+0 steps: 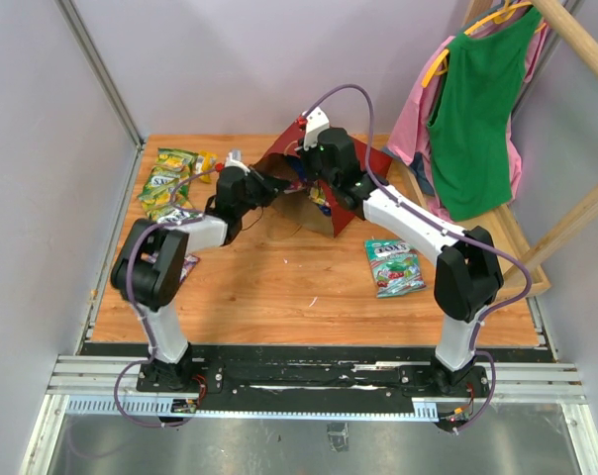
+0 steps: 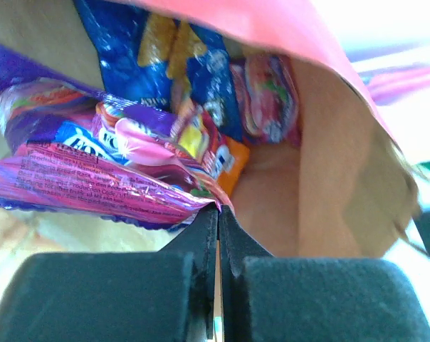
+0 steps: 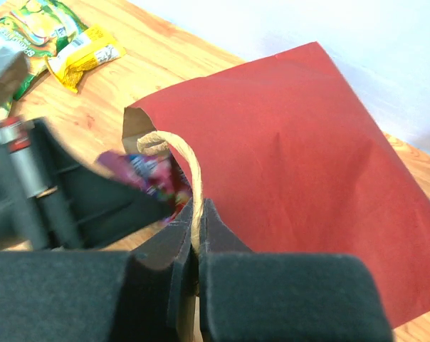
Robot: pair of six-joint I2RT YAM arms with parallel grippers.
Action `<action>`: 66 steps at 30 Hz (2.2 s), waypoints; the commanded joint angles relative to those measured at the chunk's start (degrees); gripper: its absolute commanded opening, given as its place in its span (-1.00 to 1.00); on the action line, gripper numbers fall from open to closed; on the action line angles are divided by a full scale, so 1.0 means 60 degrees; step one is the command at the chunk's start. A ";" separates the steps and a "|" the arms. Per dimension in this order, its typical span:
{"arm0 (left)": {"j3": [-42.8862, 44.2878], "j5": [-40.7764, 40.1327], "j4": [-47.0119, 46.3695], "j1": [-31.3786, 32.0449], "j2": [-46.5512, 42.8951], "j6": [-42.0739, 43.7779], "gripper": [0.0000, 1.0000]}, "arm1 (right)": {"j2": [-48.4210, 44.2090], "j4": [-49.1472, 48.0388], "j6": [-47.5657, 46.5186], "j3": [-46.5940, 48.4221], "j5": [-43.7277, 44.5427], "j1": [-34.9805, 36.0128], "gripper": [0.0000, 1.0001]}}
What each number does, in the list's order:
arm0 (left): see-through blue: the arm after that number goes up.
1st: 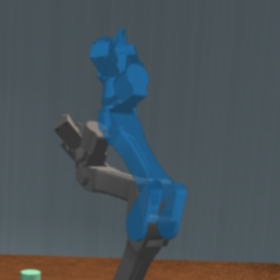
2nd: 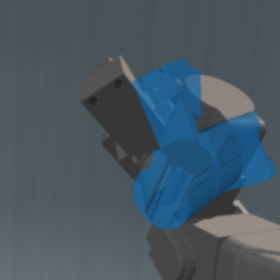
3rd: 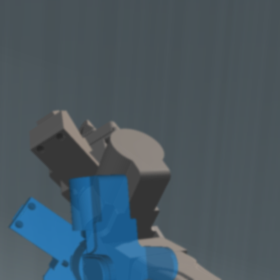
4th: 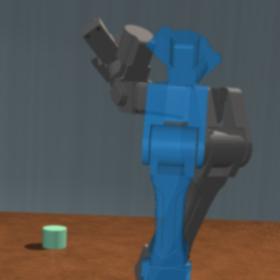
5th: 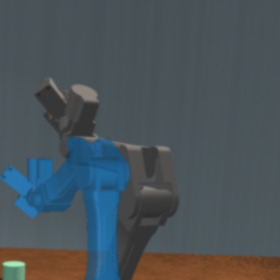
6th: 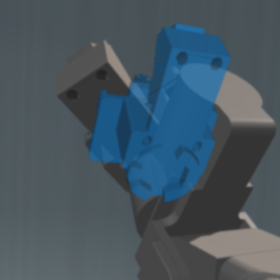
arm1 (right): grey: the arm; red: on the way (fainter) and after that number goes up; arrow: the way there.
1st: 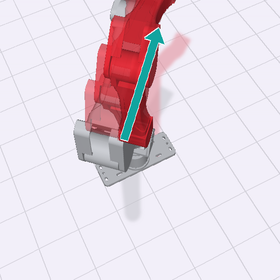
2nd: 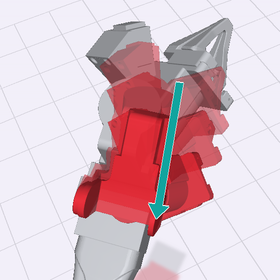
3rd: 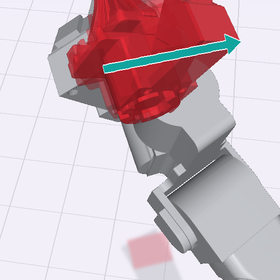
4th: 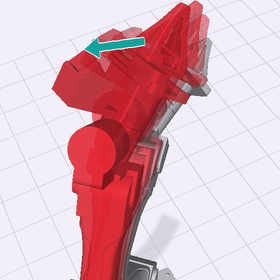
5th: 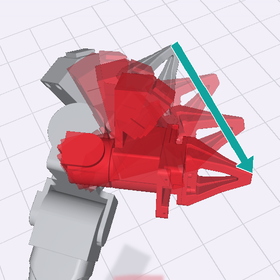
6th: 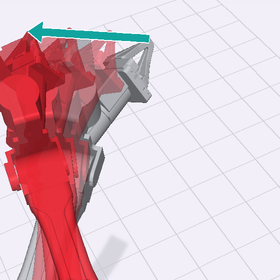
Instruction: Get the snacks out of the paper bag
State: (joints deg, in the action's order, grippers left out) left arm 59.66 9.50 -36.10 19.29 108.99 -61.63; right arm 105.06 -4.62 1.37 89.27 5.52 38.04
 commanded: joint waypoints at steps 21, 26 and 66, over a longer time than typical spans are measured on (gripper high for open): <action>-0.6759 -0.1513 0.4418 -0.2339 -0.9131 0.2052 -0.99 | -0.0019 -0.0055 -0.0323 0.0313 0.0437 0.0075 -0.99; -0.7366 -0.0116 0.3294 -0.3187 -0.7929 0.1412 -0.99 | -0.0096 -0.0006 -0.0326 0.0265 0.0395 0.0073 -0.99; -0.6685 -0.0254 0.4431 -0.2840 -1.0299 0.3302 0.99 | -0.0185 0.0013 -0.0026 -0.0454 -0.1573 -0.0493 -0.99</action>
State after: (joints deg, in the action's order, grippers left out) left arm 16.27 11.64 -11.53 -3.62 43.44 -44.64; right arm 105.08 -4.27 -1.39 87.31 -1.19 36.25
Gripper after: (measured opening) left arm 0.994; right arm 0.014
